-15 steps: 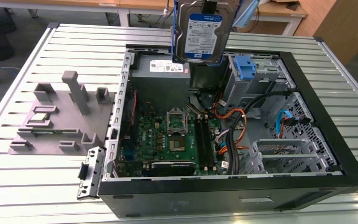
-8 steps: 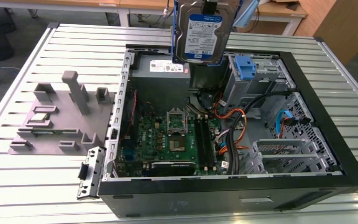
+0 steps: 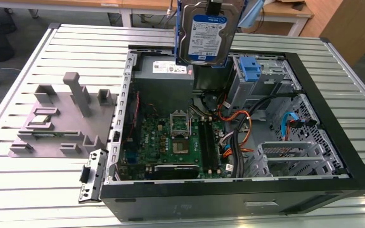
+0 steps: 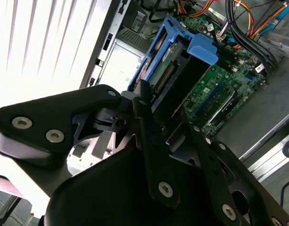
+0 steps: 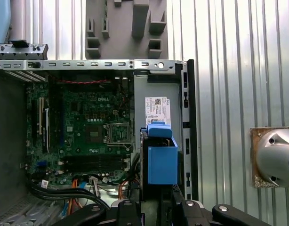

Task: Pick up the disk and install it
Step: 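Insert the disk into the insertion slot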

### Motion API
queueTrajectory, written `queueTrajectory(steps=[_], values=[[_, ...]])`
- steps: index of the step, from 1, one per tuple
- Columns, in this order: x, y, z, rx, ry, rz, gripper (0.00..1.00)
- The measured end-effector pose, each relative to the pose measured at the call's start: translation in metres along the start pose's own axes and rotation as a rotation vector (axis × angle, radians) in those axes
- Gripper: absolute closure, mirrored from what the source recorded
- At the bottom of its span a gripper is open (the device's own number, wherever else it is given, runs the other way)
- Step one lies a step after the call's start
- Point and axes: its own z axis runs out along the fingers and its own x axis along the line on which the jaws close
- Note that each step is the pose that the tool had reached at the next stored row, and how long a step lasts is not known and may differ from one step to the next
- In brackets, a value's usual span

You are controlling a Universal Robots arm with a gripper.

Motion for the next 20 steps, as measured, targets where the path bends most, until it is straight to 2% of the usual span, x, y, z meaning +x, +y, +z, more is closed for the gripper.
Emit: queueTrajectory(steps=[12, 20], values=[[0.003, -0.0002, -0.0003, 0.0, 0.0001, 0.0, 0.65], [0.0126, -0.0006, -0.0011, 0.0, 0.0001, 0.0, 0.65]])
